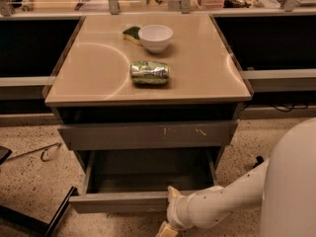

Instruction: Open middle drawer

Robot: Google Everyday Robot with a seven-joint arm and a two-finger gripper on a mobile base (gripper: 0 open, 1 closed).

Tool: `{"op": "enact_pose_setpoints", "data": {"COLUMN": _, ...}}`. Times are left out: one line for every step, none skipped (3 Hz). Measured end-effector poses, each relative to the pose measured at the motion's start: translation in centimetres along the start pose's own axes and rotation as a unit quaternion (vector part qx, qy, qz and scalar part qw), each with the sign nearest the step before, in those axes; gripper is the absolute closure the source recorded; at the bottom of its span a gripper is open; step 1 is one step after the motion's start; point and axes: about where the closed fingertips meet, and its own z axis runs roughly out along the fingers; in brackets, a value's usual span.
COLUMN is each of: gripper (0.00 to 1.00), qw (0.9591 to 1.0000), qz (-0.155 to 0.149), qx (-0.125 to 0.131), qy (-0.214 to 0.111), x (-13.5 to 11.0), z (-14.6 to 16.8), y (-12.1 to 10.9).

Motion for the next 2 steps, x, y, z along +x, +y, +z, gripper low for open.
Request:
{"op": "enact_pose_setpoints", "data": {"gripper": 0.0, "qw": 0.9999, "qz": 0.001, "qx": -0.013, "qy": 0.004, "x": 0.49, "z": 0.01, "y": 1.53}}
{"op": "enact_pose_setpoints", "data": {"gripper": 0.0, "qw": 0.9999, "qz": 0.001, "qx": -0.015, "qy": 0.004, "x": 0.38, "z": -0.25, "y": 1.87}}
